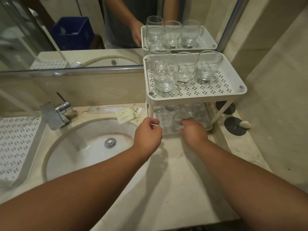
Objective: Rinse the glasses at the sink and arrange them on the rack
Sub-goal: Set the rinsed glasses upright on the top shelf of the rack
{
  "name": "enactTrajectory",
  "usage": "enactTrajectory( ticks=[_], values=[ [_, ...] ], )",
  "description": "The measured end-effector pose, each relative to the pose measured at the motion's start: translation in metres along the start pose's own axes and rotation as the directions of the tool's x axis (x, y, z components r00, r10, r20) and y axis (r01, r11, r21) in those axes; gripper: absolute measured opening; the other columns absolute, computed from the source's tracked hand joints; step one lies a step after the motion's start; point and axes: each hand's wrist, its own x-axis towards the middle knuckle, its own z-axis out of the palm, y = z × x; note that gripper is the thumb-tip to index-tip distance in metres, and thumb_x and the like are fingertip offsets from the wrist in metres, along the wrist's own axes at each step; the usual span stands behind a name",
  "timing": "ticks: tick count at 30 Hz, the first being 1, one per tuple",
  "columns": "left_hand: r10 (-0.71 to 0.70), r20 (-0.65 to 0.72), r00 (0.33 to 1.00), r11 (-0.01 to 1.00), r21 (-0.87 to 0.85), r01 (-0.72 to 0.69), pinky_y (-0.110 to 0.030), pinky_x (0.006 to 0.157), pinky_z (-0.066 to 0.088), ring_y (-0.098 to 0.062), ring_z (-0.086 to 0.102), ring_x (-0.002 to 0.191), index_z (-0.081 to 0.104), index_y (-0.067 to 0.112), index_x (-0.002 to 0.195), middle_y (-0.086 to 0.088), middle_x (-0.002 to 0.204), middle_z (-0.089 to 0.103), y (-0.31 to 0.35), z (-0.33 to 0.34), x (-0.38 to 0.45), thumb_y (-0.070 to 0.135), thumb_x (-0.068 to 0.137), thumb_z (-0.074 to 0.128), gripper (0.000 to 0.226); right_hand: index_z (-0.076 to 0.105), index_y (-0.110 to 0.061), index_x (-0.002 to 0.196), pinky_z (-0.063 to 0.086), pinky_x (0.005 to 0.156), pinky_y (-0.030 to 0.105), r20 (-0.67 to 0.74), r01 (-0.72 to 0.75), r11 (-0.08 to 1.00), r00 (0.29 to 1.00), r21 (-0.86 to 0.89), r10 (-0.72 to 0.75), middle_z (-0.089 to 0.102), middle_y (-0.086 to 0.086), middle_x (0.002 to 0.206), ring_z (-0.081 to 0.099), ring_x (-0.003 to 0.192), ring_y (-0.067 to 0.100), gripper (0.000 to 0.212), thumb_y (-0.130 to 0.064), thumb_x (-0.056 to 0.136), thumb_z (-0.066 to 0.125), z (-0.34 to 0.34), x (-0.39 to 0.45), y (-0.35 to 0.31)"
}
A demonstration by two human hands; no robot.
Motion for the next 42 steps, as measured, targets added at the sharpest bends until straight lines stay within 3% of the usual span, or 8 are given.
enactTrajectory(
  ticks=[7,15,23,26,33,37,42],
  values=[
    [0.033,0.028,0.999,0.998,0.054,-0.034,-0.033,0.066,0.055,-0.025,0.07,0.084,0.059,0.032,0.093,0.003,0.083,0.064,0.001,-0.005,-0.002,0.014,0.087,0.048,0.022,0.061,-0.015,0.118,0.053,0.078,0.031,0.026,0.013,0.995,1.0,-0.101,-0.01,0.062,0.007,0.111,0.064,0.097,0.027,0.025,-0.011,0.093,0.057,0.009,0.019,-0.006],
    [0.013,0.069,0.998,0.997,0.072,-0.017,-0.03,0.064,0.052,-0.026,0.069,0.087,0.059,0.032,0.095,0.001,0.087,0.064,0.001,-0.009,-0.005,0.016,0.087,0.05,0.02,0.056,-0.023,0.089,0.039,0.063,0.027,-0.021,-0.029,0.999,0.999,0.015,0.029,0.061,0.001,0.096,0.058,0.082,0.022,0.015,-0.009,0.089,0.056,0.008,0.02,-0.016],
    [0.028,0.096,0.995,0.997,0.075,-0.036,-0.038,0.075,0.056,-0.024,0.068,0.087,0.057,0.036,0.098,0.004,0.103,0.06,0.005,-0.006,-0.005,0.018,0.088,0.055,0.021,0.065,-0.02,0.084,0.031,0.057,0.027,-0.306,0.037,0.974,0.951,0.225,0.034,0.056,-0.005,0.081,0.057,0.078,0.02,0.009,-0.015,0.09,0.062,-0.012,-0.03,-0.018],
    [0.029,0.15,0.988,0.997,0.06,-0.039,-0.038,0.077,0.056,-0.022,0.068,0.09,0.057,0.034,0.111,0.004,0.111,0.059,0.012,-0.001,-0.01,0.019,0.089,0.055,0.027,0.063,-0.019,0.08,0.033,0.058,0.029,-0.363,0.054,0.961,0.93,0.272,0.051,0.051,-0.01,0.077,0.053,0.077,0.017,0.01,-0.014,0.088,0.065,-0.025,-0.06,-0.016],
    [0.146,0.295,0.944,0.984,0.055,-0.169,-0.035,0.074,0.057,-0.02,0.068,0.09,0.055,0.035,0.119,0.009,0.113,0.058,0.037,0.014,-0.03,0.022,0.09,0.057,0.032,0.066,-0.016,0.084,0.04,0.063,0.029,-0.571,0.092,0.959,0.817,0.269,0.082,0.062,-0.004,0.083,0.055,0.077,0.02,0.007,-0.011,0.084,0.07,-0.066,-0.115,-0.014],
    [0.271,0.31,0.911,0.957,0.014,-0.29,-0.037,0.086,0.054,-0.019,0.067,0.098,0.058,0.029,0.122,0.013,0.109,0.06,0.055,0.023,-0.042,0.016,0.09,0.058,0.035,0.065,-0.016,0.086,0.039,0.064,0.027,-0.686,0.127,0.963,0.724,0.238,0.074,0.063,-0.004,0.084,0.056,0.078,0.018,0.01,-0.009,0.081,0.072,-0.092,-0.131,-0.015],
    [0.405,0.311,0.86,0.908,-0.026,-0.418,-0.024,0.075,0.055,-0.01,0.068,0.08,0.057,0.035,0.123,0.015,0.109,0.061,0.08,0.024,-0.047,0.016,0.09,0.06,0.038,0.065,-0.016,0.088,0.036,0.067,0.028,-0.772,0.152,0.97,0.634,0.188,0.05,0.063,-0.003,0.085,0.056,0.079,0.021,0.01,-0.01,0.081,0.07,-0.127,-0.132,-0.011]
  ],
)
